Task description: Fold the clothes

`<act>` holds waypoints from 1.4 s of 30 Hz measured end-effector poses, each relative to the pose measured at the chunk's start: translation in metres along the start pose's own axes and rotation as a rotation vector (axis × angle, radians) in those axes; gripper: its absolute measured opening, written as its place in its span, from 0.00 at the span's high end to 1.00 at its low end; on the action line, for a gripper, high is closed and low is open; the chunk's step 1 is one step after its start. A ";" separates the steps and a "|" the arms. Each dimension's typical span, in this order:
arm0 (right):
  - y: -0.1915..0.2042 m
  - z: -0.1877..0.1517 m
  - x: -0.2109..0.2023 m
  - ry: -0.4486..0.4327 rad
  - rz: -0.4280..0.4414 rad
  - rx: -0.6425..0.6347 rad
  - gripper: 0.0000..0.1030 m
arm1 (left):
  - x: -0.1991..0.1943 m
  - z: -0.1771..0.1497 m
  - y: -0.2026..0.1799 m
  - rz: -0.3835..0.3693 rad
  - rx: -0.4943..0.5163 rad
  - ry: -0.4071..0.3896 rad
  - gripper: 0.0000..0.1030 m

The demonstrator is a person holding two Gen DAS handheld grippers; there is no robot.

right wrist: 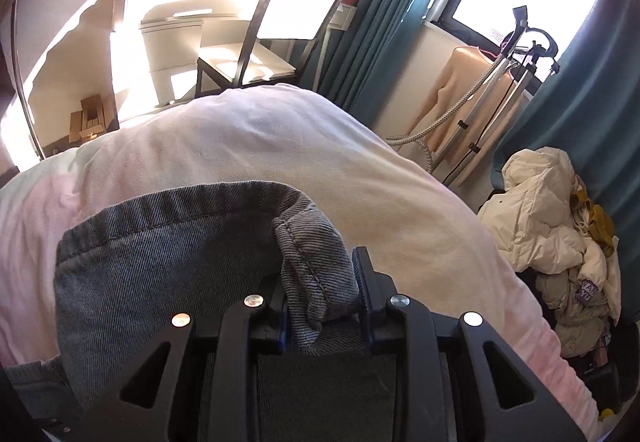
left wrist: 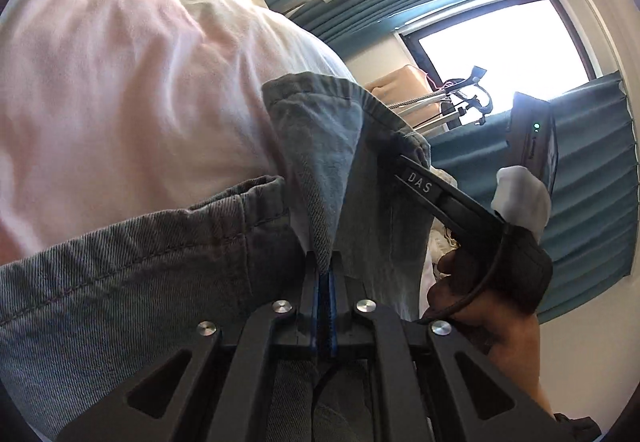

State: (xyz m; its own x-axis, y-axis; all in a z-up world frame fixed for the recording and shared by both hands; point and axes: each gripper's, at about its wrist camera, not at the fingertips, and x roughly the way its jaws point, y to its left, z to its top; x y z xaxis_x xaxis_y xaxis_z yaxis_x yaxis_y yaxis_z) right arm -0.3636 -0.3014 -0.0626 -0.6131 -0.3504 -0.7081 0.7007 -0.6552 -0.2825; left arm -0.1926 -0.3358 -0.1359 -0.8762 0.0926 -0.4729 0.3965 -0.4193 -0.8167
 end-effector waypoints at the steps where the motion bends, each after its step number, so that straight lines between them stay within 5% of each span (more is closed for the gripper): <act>1: -0.002 -0.002 0.000 -0.003 0.040 0.023 0.70 | 0.000 0.000 0.001 0.006 0.000 0.003 0.97; 5: -0.020 -0.009 -0.023 -0.016 0.090 0.054 0.40 | -0.003 -0.002 -0.008 0.030 0.050 -0.005 0.97; 12: -0.092 -0.052 -0.105 -0.032 0.079 0.187 0.33 | -0.011 -0.001 -0.007 0.057 0.052 0.007 0.97; 18: -0.189 -0.158 -0.180 -0.017 -0.045 0.405 0.32 | -0.012 -0.004 -0.010 0.076 0.053 0.007 0.97; 23: -0.230 -0.266 -0.219 0.059 -0.209 0.433 0.32 | -0.010 -0.004 -0.010 0.092 0.038 0.013 0.97; 30: -0.235 -0.379 -0.229 0.094 -0.124 0.656 0.32 | -0.007 -0.007 -0.010 0.135 0.064 0.016 0.97; 35: -0.255 -0.430 -0.220 0.111 0.022 1.031 0.32 | -0.004 -0.008 -0.013 0.153 0.065 0.008 0.96; 40: -0.290 -0.458 -0.211 -0.001 0.123 1.280 0.32 | -0.002 -0.009 -0.016 0.174 0.080 0.002 0.96; 42: -0.298 -0.471 -0.208 -0.055 0.138 1.355 0.41 | -0.001 -0.009 -0.015 0.173 0.078 0.003 0.96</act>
State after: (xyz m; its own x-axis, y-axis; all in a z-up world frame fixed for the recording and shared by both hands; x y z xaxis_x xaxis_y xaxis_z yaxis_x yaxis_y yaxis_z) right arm -0.2731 0.2816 -0.1358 -0.6036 -0.4709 -0.6433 -0.1285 -0.7389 0.6614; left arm -0.1951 -0.3218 -0.1254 -0.7959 0.0159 -0.6052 0.5185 -0.4981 -0.6950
